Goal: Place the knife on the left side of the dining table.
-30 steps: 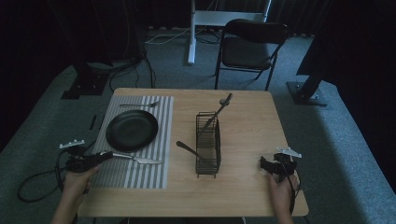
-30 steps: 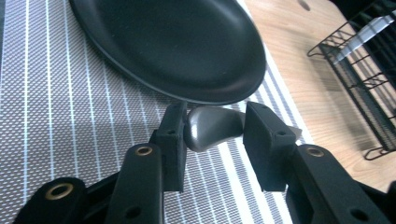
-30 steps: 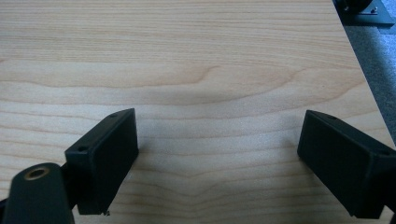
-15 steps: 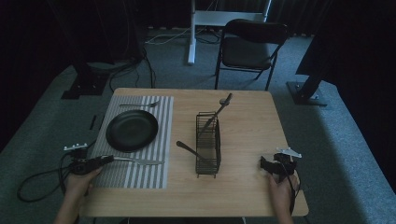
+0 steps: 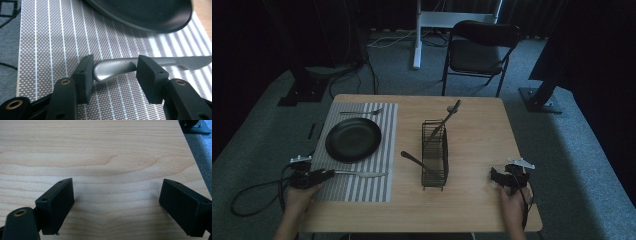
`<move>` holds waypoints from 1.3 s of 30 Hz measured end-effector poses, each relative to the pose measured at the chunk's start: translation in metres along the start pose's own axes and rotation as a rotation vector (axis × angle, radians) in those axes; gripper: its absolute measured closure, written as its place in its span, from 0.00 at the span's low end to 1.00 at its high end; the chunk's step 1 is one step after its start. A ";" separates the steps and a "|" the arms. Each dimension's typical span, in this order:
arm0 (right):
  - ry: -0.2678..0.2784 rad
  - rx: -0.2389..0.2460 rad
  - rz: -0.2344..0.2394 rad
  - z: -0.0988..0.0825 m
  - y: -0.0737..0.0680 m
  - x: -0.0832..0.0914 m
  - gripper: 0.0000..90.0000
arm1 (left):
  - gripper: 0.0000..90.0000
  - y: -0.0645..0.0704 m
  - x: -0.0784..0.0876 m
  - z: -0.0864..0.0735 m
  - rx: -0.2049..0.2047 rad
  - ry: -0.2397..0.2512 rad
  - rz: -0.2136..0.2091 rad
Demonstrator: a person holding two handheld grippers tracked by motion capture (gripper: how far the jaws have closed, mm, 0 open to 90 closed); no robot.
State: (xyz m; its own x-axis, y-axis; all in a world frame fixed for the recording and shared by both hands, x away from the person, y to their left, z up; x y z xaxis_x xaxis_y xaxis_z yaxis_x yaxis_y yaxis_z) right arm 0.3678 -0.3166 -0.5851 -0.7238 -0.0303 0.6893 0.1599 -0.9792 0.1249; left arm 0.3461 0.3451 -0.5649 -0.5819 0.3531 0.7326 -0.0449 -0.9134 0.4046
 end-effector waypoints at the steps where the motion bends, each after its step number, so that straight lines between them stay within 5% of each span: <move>1: 0.000 0.000 0.000 0.000 0.000 0.000 0.13 | 0.52 0.000 0.000 -0.001 0.005 0.008 0.016; 5: -0.001 -0.001 0.000 0.000 0.000 0.000 0.13 | 0.46 0.005 0.006 -0.004 -0.013 0.051 0.045; 13: -0.001 -0.001 0.000 0.000 0.000 0.000 0.13 | 0.39 0.020 0.014 -0.019 -0.032 0.113 0.034; 17: -0.001 -0.001 0.000 0.000 0.000 0.000 0.13 | 0.33 0.031 0.014 -0.030 -0.068 0.142 0.065; 24: -0.001 -0.001 0.000 0.000 0.000 0.000 0.13 | 0.21 0.038 0.016 -0.043 -0.071 0.201 0.104; 29: -0.001 -0.001 0.000 0.000 0.000 0.000 0.13 | 0.11 0.041 0.016 -0.054 -0.114 0.200 0.132; 33: -0.001 -0.001 0.000 0.000 0.000 0.000 0.13 | 0.08 0.041 0.017 -0.056 -0.106 0.212 0.132; 39: -0.001 -0.001 0.000 0.000 0.000 0.000 0.13 | 0.01 0.040 0.018 -0.064 -0.139 0.270 0.216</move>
State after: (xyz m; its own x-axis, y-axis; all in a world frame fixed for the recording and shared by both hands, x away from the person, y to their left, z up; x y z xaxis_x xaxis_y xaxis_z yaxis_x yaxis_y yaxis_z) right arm 0.3677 -0.3166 -0.5851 -0.7233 -0.0304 0.6899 0.1595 -0.9794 0.1241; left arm 0.2819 0.3022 -0.5704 -0.7821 0.1003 0.6150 0.0031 -0.9863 0.1647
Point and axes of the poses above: each handheld gripper's, and its own axes: x roughly backward along the jaws, z roughly out of its top, y roughly to its right, the point moved 5 cm from there along -x, roughly forward along the jaws, and after that the axes turned 11 degrees about x, right-handed, at the moved point
